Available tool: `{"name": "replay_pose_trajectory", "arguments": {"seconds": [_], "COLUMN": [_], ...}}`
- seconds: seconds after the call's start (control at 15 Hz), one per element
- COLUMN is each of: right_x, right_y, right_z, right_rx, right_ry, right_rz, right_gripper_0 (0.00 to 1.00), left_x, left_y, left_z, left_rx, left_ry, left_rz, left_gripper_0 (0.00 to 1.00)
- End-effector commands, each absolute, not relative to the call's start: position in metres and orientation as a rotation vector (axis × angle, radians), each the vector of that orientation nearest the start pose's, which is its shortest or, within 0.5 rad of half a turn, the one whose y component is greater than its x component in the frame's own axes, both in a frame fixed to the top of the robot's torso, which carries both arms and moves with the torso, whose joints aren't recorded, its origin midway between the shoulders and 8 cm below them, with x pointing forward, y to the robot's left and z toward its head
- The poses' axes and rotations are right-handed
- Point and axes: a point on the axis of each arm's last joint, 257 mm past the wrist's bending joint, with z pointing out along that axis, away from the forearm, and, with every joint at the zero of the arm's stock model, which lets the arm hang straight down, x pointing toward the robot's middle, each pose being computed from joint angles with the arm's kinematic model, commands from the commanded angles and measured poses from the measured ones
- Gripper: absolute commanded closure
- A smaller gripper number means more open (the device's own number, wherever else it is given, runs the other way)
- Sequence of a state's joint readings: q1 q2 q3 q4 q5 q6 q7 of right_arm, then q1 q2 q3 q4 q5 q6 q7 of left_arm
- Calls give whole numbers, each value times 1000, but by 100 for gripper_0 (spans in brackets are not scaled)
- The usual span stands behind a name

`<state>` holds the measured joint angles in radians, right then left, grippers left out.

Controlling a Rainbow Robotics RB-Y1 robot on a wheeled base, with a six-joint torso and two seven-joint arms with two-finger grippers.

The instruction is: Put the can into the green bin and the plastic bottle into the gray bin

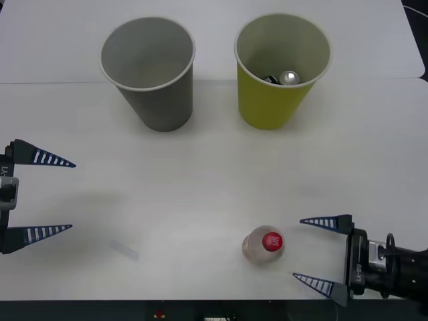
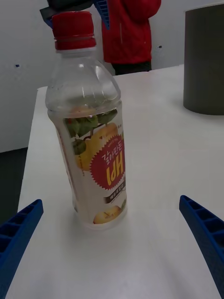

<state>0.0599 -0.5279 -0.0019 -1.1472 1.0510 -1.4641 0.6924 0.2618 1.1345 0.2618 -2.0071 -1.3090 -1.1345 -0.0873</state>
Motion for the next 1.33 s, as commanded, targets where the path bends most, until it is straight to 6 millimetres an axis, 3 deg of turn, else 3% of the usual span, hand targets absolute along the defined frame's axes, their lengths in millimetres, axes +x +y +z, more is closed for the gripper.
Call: {"name": "replay_pose_trajectory", "arguments": {"seconds": [0.07, 0.4, 1.07, 1.33], "right_x": [315, 313, 315, 317], "right_y": [-174, -143, -114, -90], "right_z": [-314, -318, -312, -311], "right_rx": [-1204, -1178, -1169, -1140], "right_ry": [1234, 1221, 1167, 1153], "right_rz": [729, 777, 799, 817], "right_gripper_0": [0, 0, 0, 0], "left_x": [341, 341, 341, 341], "left_y": [286, 286, 286, 286], "left_z": [-167, -167, -167, -167], "left_rx": [1762, 1762, 1762, 1762], "left_ry": [1444, 1444, 1444, 1444], "left_rz": [-118, -118, -118, -118], "left_gripper_0": [0, 0, 0, 0]}}
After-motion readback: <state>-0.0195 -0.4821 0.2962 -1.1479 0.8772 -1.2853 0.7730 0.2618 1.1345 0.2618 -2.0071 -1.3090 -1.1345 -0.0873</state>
